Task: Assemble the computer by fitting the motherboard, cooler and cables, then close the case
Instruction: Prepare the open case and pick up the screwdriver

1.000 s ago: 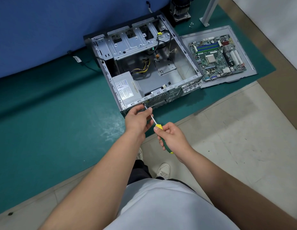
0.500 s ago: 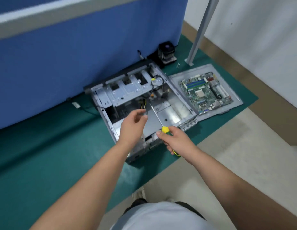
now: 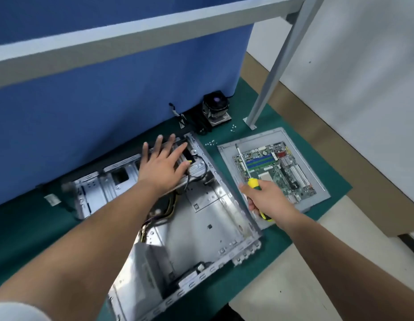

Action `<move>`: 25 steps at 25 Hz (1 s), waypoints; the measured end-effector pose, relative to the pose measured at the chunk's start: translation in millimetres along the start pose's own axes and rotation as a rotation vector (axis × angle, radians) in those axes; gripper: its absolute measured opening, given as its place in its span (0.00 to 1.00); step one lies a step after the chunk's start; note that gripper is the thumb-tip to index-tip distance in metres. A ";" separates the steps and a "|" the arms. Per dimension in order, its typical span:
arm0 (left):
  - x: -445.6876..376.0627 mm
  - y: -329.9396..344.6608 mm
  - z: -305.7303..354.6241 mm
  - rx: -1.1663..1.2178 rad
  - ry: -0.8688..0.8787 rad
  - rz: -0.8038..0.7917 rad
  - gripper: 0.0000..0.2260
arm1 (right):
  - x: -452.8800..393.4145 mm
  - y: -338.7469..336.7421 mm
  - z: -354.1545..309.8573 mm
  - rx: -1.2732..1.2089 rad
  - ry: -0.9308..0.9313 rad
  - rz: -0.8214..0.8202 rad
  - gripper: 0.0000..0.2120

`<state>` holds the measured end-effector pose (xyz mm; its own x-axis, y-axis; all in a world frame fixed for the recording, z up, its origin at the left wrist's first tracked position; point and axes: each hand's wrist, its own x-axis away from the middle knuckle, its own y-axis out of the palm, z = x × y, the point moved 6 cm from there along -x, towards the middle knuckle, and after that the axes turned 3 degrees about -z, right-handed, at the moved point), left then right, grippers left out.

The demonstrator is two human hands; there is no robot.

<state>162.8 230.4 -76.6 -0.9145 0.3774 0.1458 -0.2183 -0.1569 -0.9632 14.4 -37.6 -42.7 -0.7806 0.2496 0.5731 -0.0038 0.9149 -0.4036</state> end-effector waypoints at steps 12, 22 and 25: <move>-7.2 12.7 -9.2 -0.129 -0.029 0.202 0.26 | -287.6 -50.7 -42.2 0.016 0.033 0.250 0.08; -8.6 11.6 -9.9 -0.143 -0.002 0.241 0.26 | -340.8 -28.0 -37.9 0.131 -0.024 0.400 0.03; -7.8 11.8 -8.8 -0.142 -0.001 0.246 0.26 | -339.7 -27.3 -37.6 0.235 -0.051 0.459 0.04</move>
<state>170.3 233.6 -91.1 -0.9344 0.3431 -0.0961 0.0601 -0.1141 -0.9916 303.2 -135.4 -199.5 -0.7638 0.5879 0.2663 0.2108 0.6173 -0.7579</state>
